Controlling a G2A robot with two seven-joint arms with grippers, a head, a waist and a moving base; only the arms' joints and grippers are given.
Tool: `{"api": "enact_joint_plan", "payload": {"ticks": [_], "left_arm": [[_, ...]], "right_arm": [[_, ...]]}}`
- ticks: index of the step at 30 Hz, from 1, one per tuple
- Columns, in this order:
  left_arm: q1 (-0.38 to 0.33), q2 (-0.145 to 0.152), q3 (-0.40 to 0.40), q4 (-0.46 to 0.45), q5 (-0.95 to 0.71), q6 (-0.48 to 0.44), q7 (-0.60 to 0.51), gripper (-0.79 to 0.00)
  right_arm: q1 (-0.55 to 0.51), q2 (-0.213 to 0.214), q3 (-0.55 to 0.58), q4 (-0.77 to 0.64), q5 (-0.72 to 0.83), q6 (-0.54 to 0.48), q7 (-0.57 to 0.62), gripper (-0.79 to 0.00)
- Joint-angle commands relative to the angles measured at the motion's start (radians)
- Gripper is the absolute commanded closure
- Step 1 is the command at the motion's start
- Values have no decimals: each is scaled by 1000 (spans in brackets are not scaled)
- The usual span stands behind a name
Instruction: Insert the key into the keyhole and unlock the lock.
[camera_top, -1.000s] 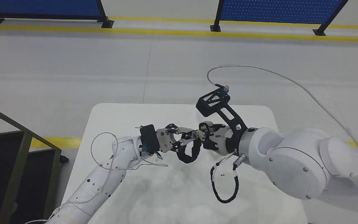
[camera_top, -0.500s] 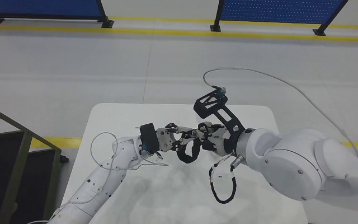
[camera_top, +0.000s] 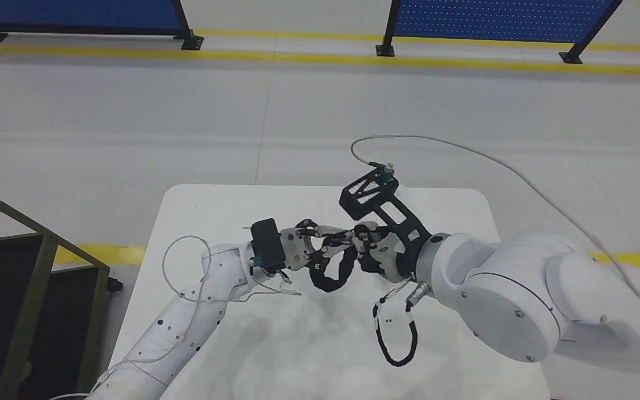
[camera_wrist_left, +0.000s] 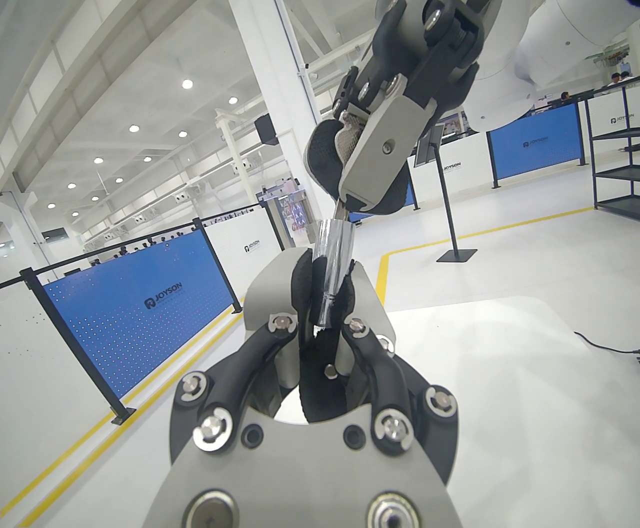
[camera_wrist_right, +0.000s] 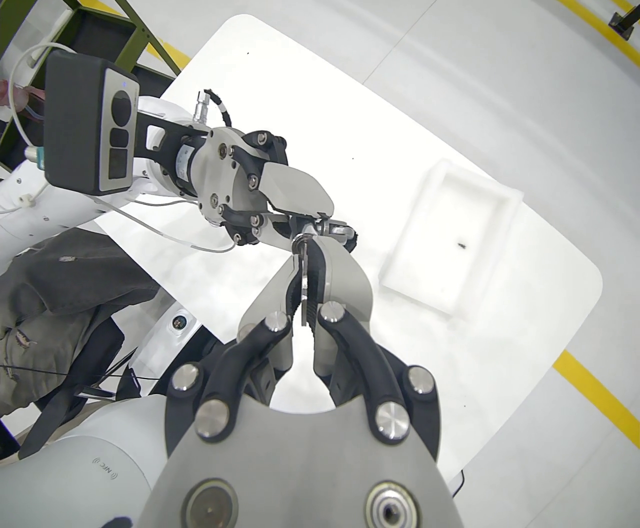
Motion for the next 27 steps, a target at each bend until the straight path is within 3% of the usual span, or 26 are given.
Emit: {"api": "enact_joint_plan", "payload": {"ticks": [1, 3, 4, 5, 7, 17, 27], "left_arm": [[-1, -1, 1, -1, 6, -1, 1, 0], [-2, -2, 2, -1, 13, -5, 4, 0], [-2, -3, 2, 1, 14, -6, 5, 0], [-2, -3, 3, 3, 16, -7, 7, 0], [-2, -5, 4, 7, 16, -11, 9, 0], [6, -11, 0, 31, -16, -35, -6, 0], [25, -5, -58, 16, -168, -150, -124, 0]], "right_arm": [[9, 1, -8, 0, 11, 8, -8, 0], [17, 2, -19, 0, 16, 16, -15, 0], [19, 2, -24, 0, 19, 19, -19, -77], [21, 3, -29, 0, 24, 23, -23, -243], [27, 3, -36, 0, 32, 30, -30, -763], [59, -6, -29, 0, 33, 6, -15, -785], [57, 3, -45, 0, -137, -341, 74, -785]]}}
